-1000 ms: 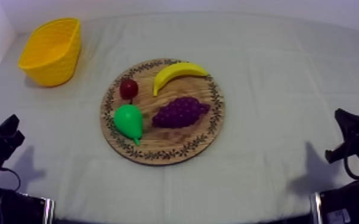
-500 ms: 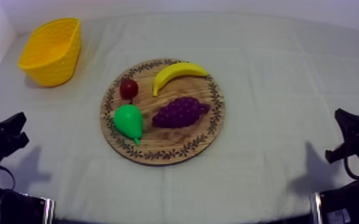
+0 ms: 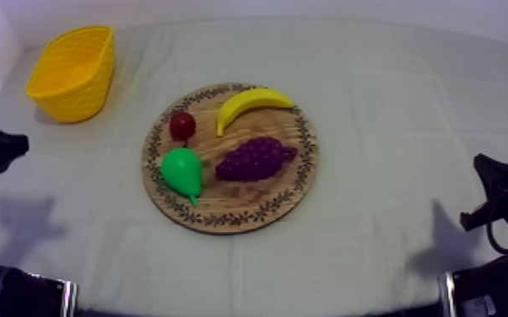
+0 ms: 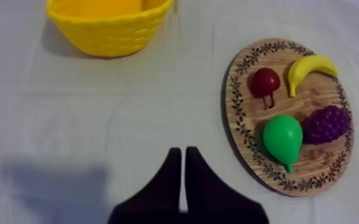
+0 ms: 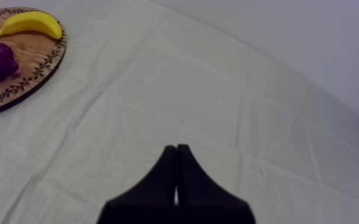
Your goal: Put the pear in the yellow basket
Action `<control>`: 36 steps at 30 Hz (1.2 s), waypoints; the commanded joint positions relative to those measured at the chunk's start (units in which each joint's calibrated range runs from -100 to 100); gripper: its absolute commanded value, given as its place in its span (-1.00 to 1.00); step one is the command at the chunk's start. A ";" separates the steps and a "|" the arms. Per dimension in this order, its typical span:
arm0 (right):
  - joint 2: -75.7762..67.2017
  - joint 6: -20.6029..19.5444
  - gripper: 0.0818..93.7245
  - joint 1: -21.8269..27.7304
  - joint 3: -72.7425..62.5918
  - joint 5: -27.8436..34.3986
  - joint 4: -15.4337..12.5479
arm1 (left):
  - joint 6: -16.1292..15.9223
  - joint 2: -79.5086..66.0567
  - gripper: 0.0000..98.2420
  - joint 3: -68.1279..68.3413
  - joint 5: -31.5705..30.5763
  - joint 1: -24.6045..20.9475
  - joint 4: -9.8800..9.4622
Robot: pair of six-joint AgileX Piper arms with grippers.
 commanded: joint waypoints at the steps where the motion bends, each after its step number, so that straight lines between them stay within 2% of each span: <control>1: -0.03 0.01 -1.00 0.00 -0.02 0.02 0.01 | 0.93 6.54 -1.00 -6.53 4.17 0.46 0.02; 6: -0.03 0.01 -1.00 0.00 -0.02 0.02 0.01 | 3.22 13.28 -1.00 -12.45 6.71 3.60 -0.33; 11: -0.03 0.01 -1.00 0.00 -0.02 0.02 0.01 | 9.20 19.90 -1.00 -15.37 8.68 4.98 -1.25; 15: -0.03 0.00 -1.00 0.00 -0.02 0.02 0.01 | 12.49 23.69 -1.00 -15.86 9.55 6.01 -0.92; 19: -0.03 0.01 -1.00 0.00 -0.02 0.02 0.01 | 14.01 27.05 -1.00 -15.42 10.24 7.92 0.03; 24: -0.03 0.01 -1.00 0.00 -0.02 0.02 0.01 | 14.83 31.60 -1.00 -15.41 9.75 11.60 0.33; 33: -0.03 0.01 -1.00 0.00 -0.02 0.02 0.01 | 17.60 38.78 -1.00 -20.71 9.74 20.51 -1.79; 36: -0.03 0.01 -1.00 0.00 -0.02 0.02 0.01 | 18.30 41.03 -1.00 -21.68 9.32 23.03 -1.81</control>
